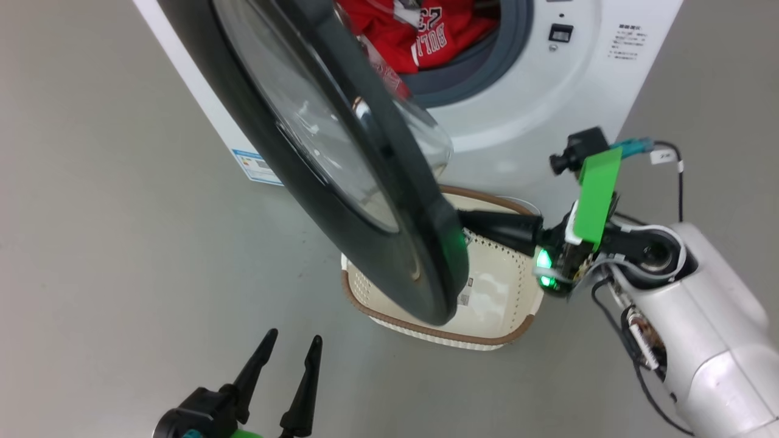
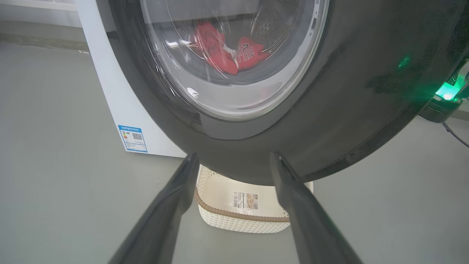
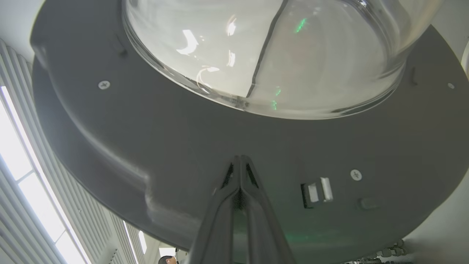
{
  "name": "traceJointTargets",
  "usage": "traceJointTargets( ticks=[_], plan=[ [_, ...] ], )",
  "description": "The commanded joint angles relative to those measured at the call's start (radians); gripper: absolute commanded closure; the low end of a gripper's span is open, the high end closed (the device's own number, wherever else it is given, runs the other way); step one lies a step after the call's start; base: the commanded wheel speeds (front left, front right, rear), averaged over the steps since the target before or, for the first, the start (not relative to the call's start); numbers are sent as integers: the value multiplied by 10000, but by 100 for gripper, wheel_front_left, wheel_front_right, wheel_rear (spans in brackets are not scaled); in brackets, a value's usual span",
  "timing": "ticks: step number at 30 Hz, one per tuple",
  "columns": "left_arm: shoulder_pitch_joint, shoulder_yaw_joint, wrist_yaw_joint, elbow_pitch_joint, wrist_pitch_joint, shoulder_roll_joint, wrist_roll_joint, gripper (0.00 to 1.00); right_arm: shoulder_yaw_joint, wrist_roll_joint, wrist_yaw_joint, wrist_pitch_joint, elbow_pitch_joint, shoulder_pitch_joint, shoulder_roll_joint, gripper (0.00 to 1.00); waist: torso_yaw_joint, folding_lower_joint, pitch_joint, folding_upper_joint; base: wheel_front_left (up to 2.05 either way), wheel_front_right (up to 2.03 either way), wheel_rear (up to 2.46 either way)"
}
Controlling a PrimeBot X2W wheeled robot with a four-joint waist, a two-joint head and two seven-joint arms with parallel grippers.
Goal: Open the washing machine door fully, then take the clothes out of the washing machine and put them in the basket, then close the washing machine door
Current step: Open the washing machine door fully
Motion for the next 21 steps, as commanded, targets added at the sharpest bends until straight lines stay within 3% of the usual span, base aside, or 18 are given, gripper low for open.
traceJointTargets(
  ticks=[1,21],
  plan=[
    [-1,265,-56,-165,-122,110,-51,0,168,-71,8,110,-319,156,224,100,117,0,-122,-1,0,0,0],
    [589,620,222,-365,-122,110,136,0,356,-180,8,297,-708,1167,1001,100,1559,0,-979,-1,0,0,0]
  ],
)
